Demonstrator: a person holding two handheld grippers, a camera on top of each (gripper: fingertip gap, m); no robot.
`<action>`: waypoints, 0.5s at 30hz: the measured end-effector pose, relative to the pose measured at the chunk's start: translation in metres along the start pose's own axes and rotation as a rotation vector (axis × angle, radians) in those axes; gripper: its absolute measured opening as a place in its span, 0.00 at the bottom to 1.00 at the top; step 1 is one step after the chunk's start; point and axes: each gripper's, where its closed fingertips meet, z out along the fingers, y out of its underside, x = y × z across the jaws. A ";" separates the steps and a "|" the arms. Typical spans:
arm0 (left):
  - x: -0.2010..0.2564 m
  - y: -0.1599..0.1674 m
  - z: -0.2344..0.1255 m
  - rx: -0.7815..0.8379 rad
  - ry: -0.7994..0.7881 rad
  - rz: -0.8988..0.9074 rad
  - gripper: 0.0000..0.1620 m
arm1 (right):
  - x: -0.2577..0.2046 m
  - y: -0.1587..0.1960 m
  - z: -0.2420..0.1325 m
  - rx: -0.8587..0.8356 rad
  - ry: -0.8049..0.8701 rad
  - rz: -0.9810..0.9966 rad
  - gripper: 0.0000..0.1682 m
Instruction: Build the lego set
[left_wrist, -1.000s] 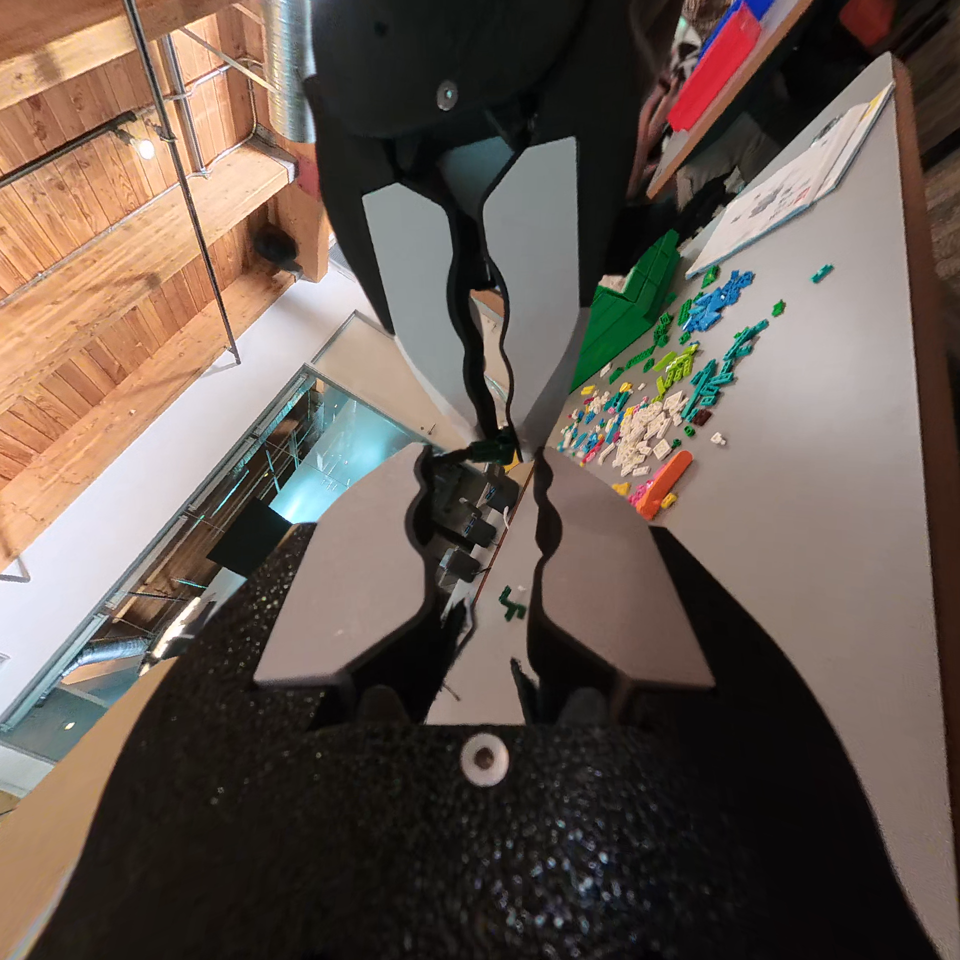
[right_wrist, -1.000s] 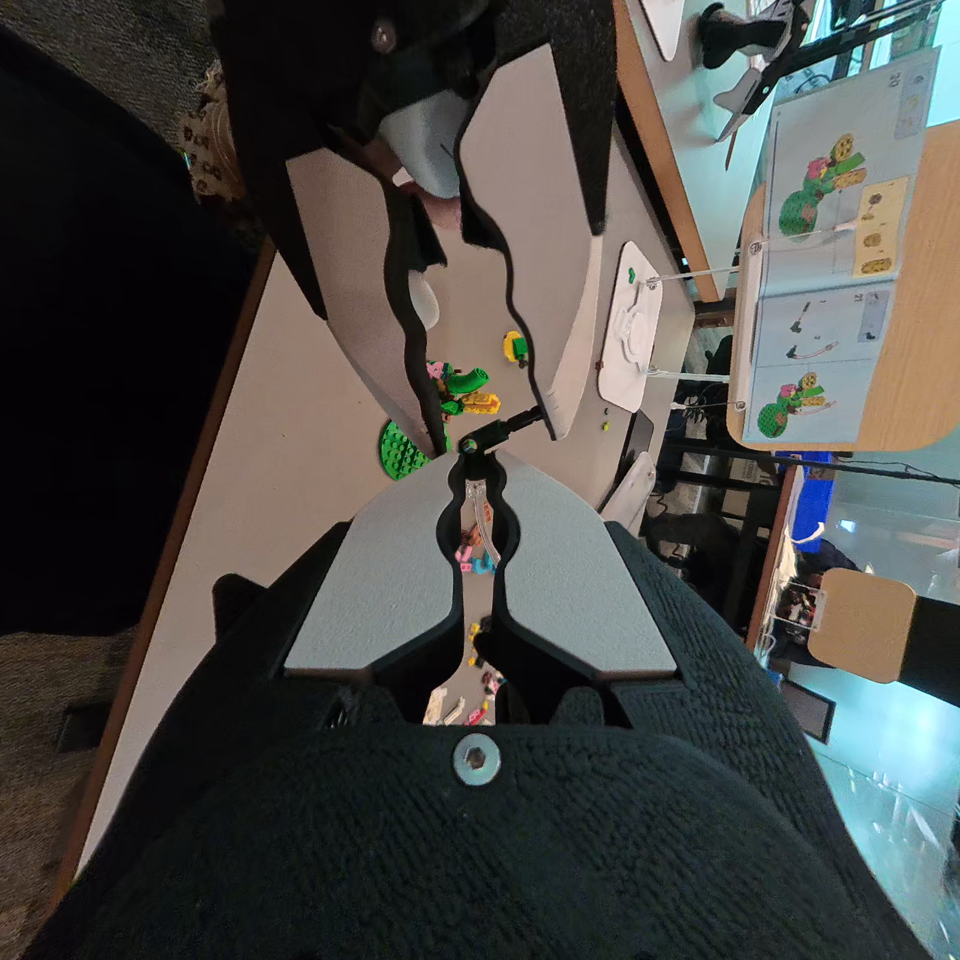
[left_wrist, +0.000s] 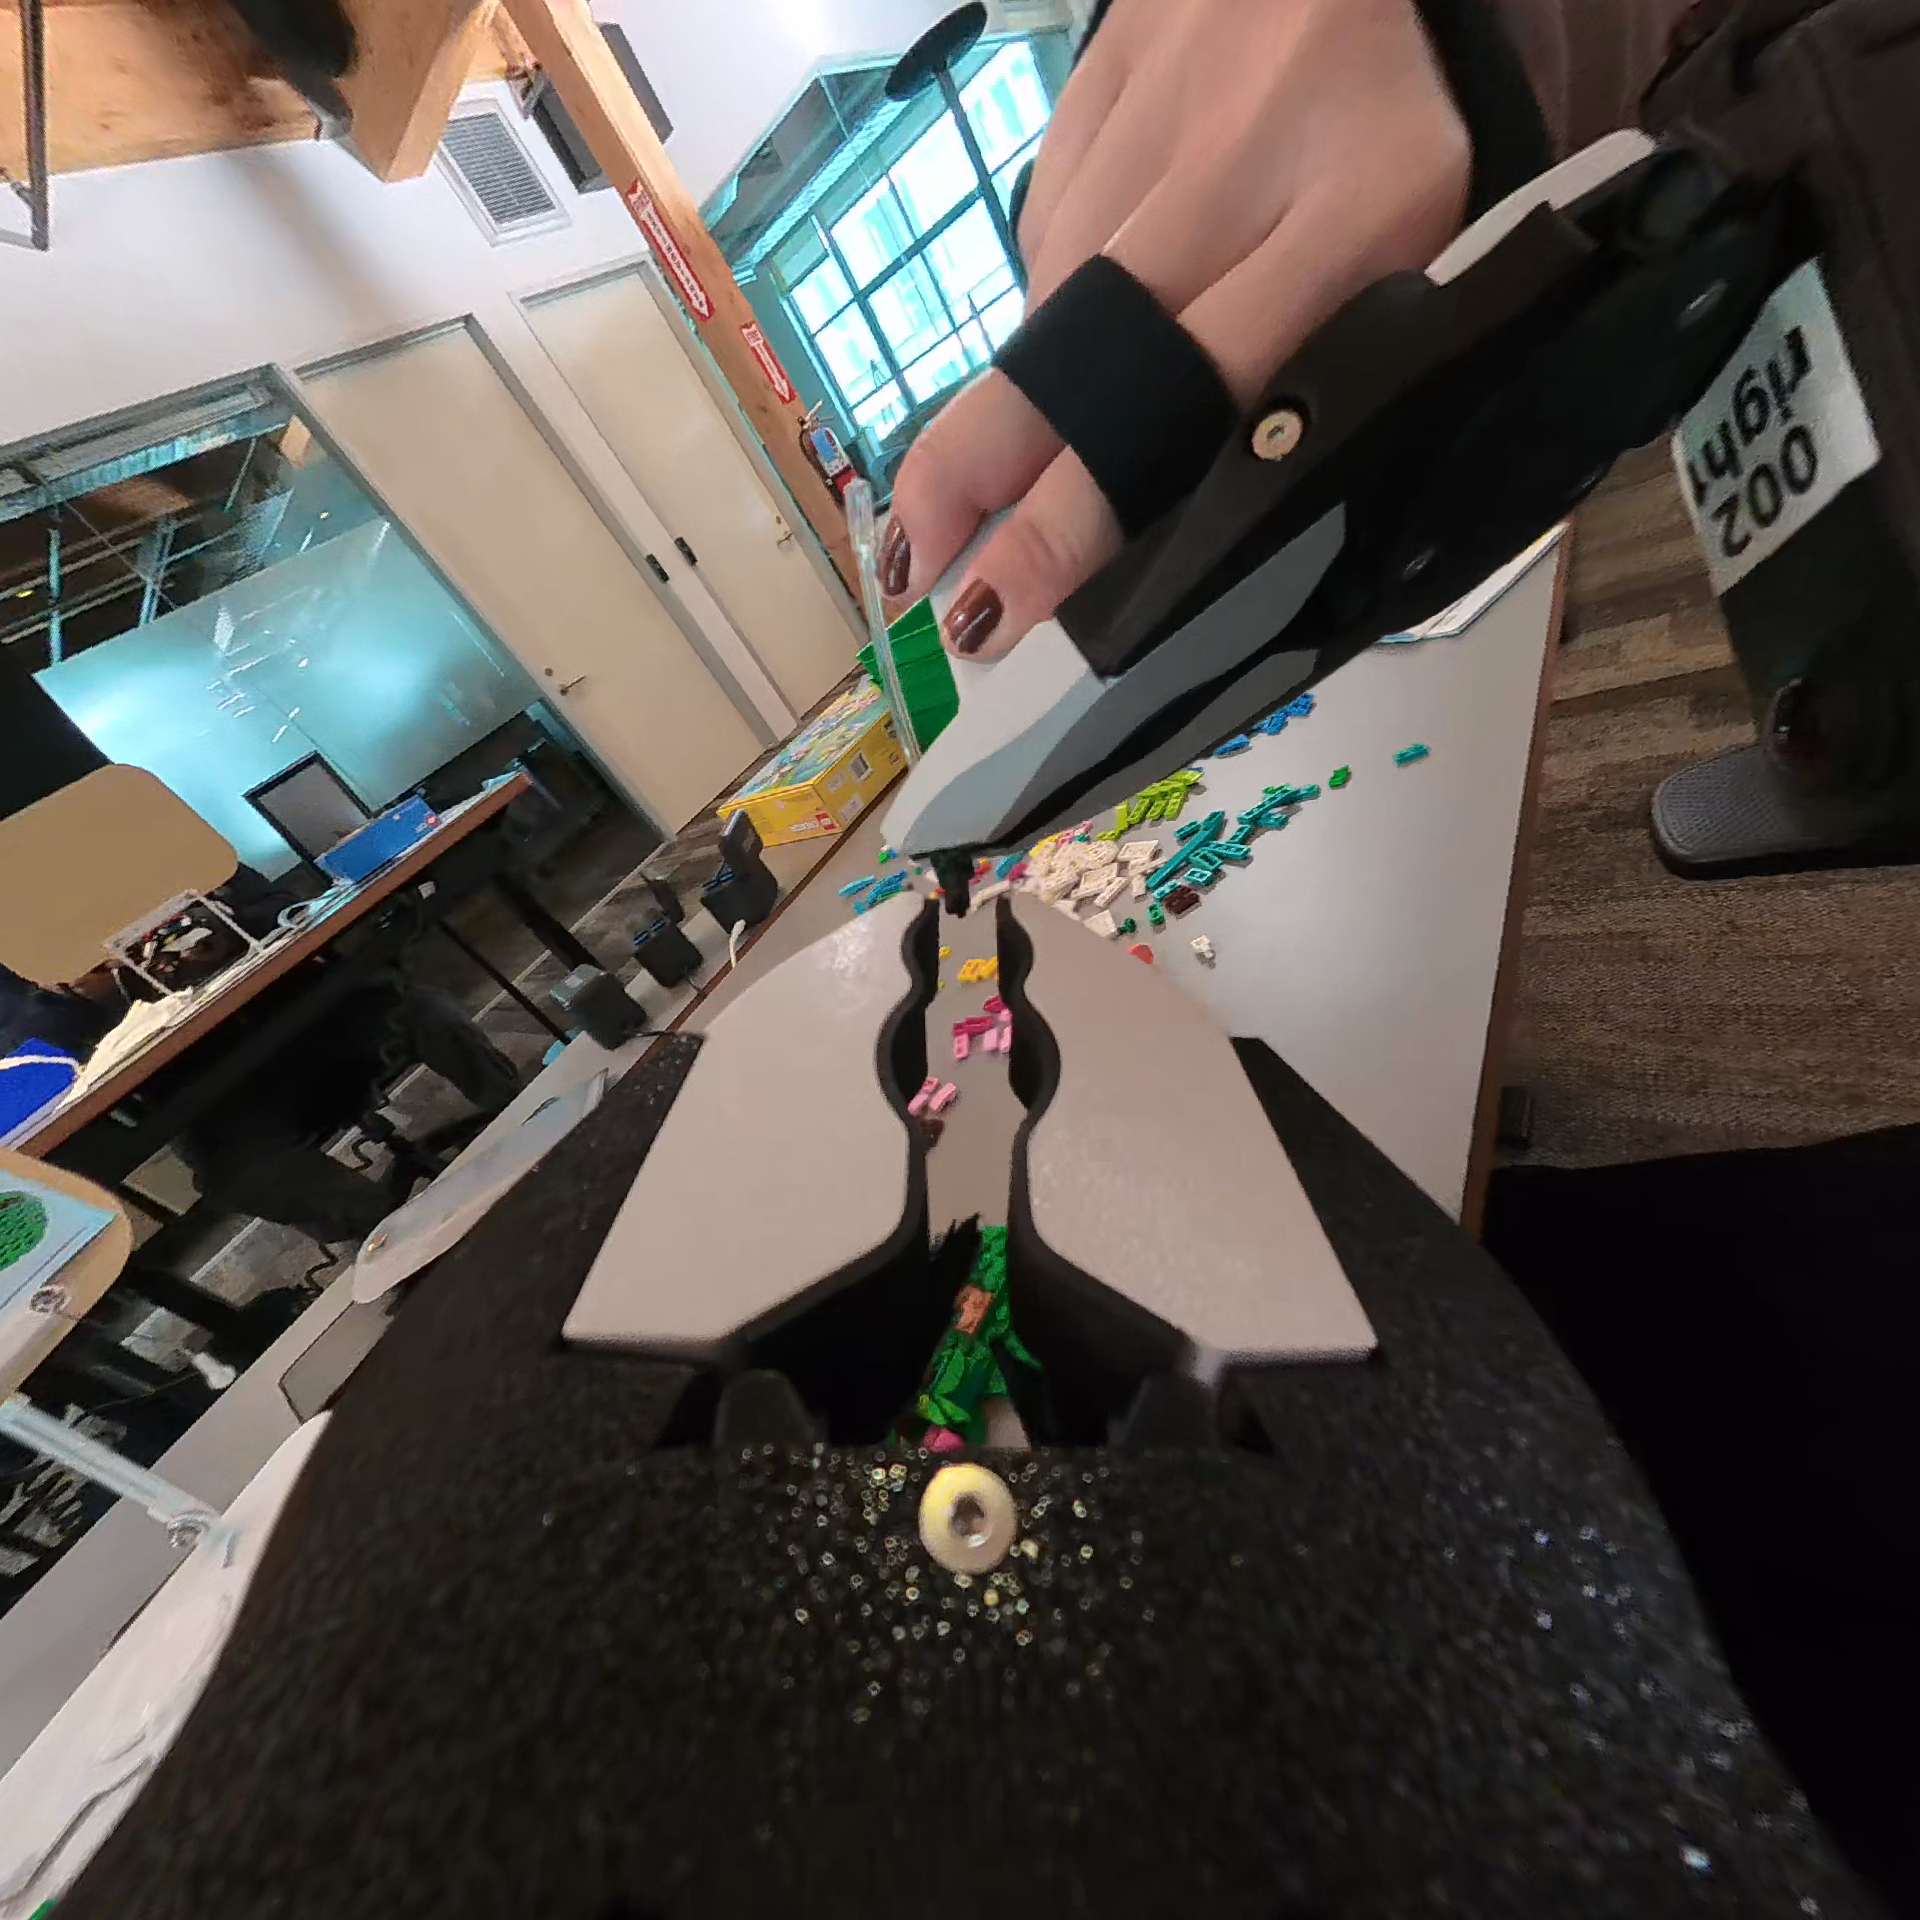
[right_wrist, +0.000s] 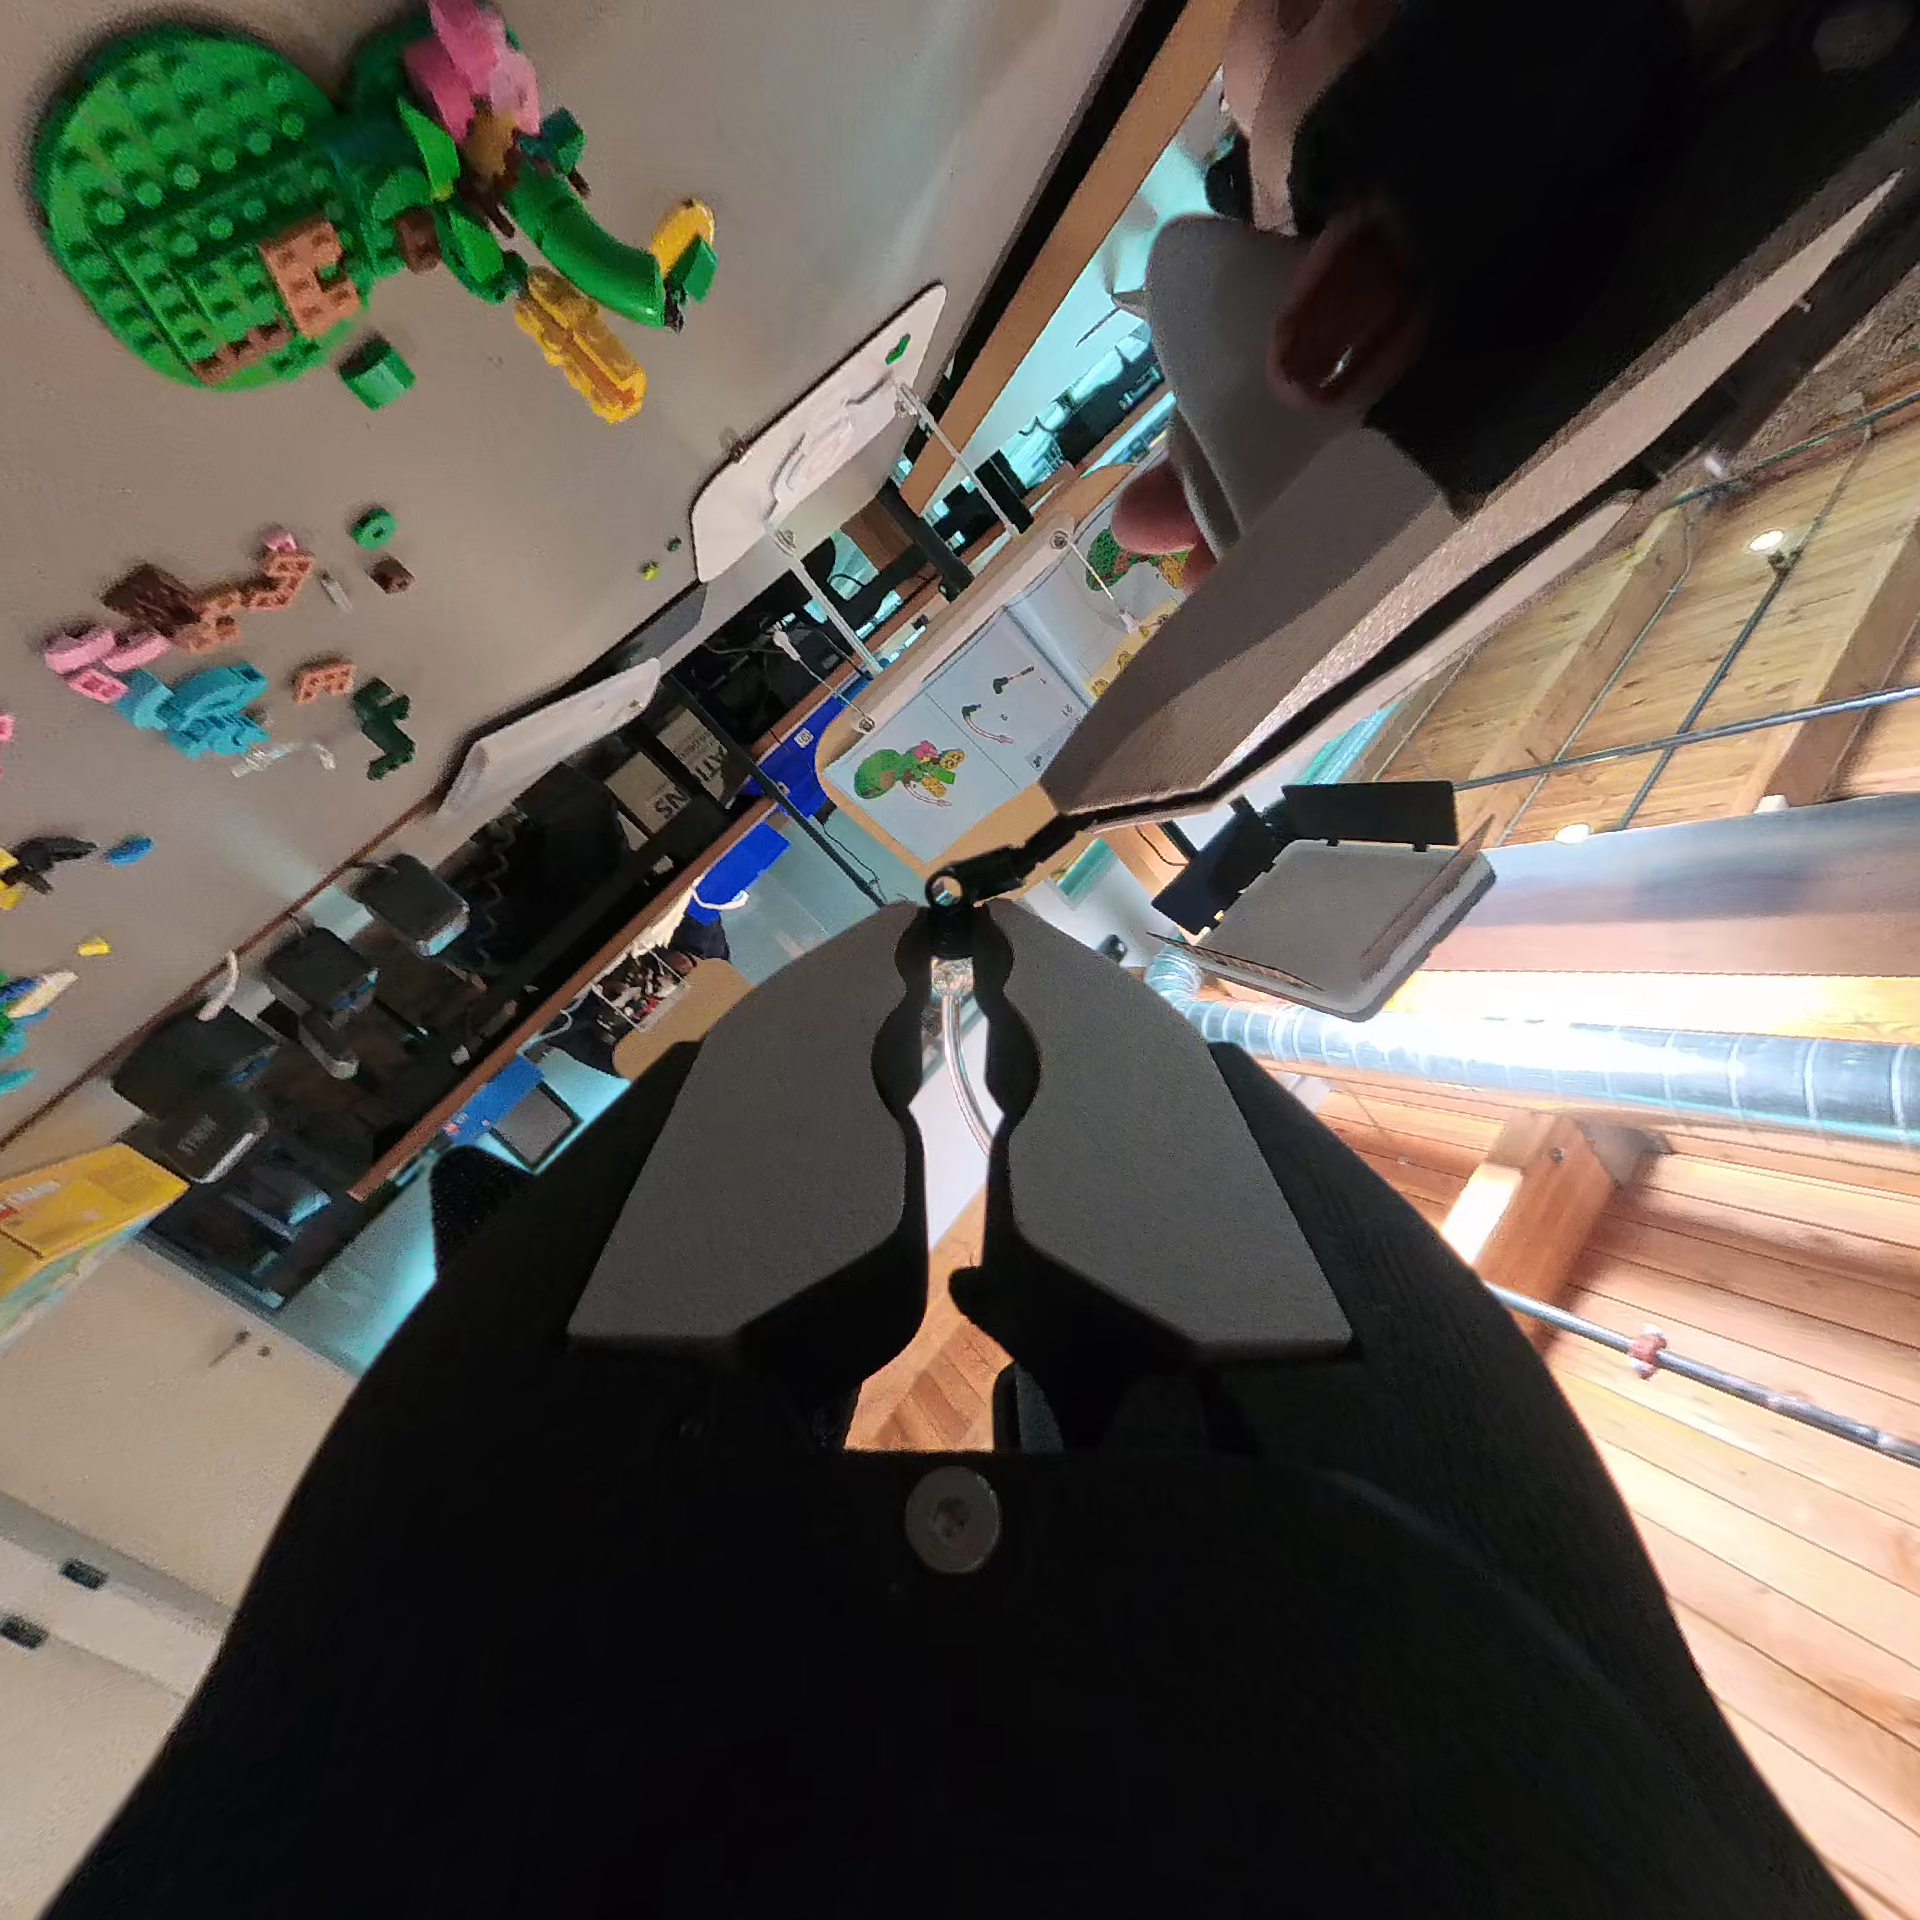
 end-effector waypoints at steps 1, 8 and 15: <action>0.000 0.001 0.001 -0.005 -0.011 0.006 0.06 | 0.000 0.000 0.000 -0.004 0.003 -0.014 0.03; -0.002 0.006 0.004 -0.018 -0.030 -0.001 0.03 | -0.004 -0.002 0.003 -0.023 -0.009 -0.052 0.03; -0.009 0.009 0.005 -0.017 -0.093 0.025 0.02 | -0.004 0.002 0.008 -0.057 -0.023 -0.057 0.03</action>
